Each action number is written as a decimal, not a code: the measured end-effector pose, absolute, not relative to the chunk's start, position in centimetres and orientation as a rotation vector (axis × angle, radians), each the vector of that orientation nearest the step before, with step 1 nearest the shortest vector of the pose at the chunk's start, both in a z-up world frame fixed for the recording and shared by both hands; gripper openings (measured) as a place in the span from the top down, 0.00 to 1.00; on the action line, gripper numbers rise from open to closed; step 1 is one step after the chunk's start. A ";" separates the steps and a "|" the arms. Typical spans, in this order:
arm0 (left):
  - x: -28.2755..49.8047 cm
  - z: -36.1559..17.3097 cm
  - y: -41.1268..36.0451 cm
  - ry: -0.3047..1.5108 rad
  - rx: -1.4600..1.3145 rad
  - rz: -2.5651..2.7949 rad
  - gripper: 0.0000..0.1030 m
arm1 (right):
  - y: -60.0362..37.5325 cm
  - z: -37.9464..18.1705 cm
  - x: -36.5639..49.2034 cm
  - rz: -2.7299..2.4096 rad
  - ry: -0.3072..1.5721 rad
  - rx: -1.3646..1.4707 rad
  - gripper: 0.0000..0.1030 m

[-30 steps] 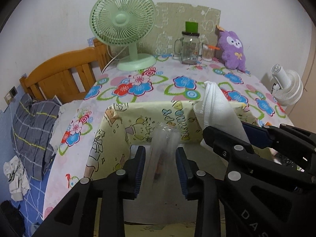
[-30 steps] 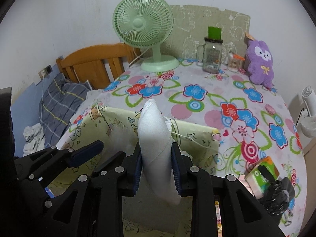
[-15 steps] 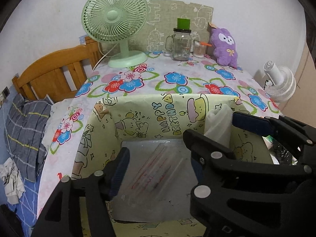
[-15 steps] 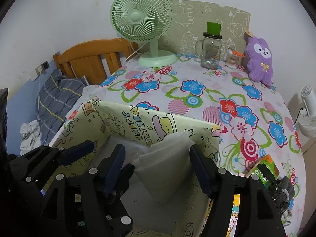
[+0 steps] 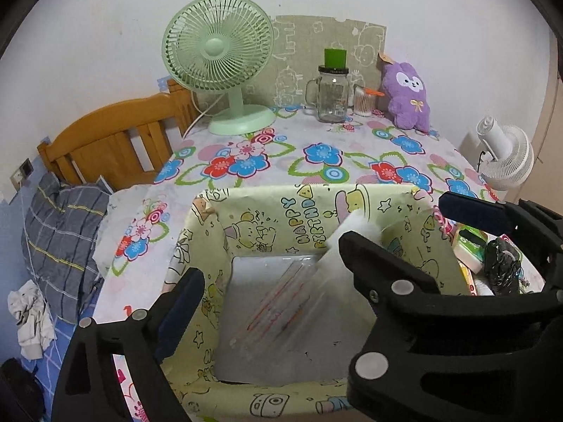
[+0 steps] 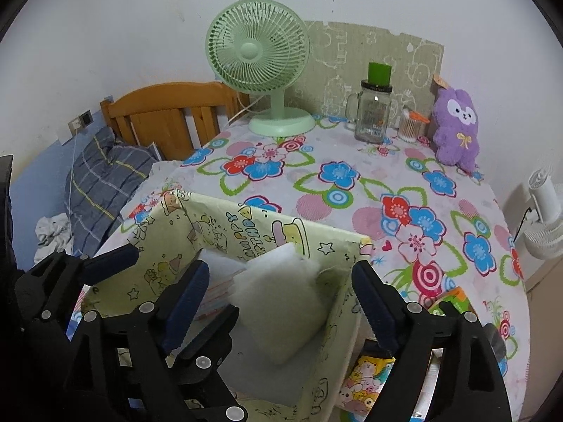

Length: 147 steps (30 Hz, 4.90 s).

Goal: Organize soft objects
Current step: 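Open the right gripper to drop the cloth while the left gripper drops the tube into the box, then withdraw both grippers from the box toward the remaining items on the table, then grasp the black plastic bag with the right gripper while the left gripper approaches the cartoon snack box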

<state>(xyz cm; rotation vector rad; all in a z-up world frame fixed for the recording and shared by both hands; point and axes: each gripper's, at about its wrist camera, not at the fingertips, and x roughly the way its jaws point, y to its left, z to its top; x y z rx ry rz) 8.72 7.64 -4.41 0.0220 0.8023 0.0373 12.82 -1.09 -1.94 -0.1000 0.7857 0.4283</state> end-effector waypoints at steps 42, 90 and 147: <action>4.0 0.0 1.2 0.647 0.036 -0.013 0.08 | -9.6 2.7 7.6 0.343 0.652 -0.039 0.02; 3.4 -5.3 -10.6 0.704 0.069 -0.175 0.09 | -21.0 -2.4 4.7 0.226 0.627 0.015 0.02; 7.1 -11.7 -12.0 0.883 0.018 -0.114 0.23 | -21.4 -10.3 10.1 0.286 0.889 0.071 0.59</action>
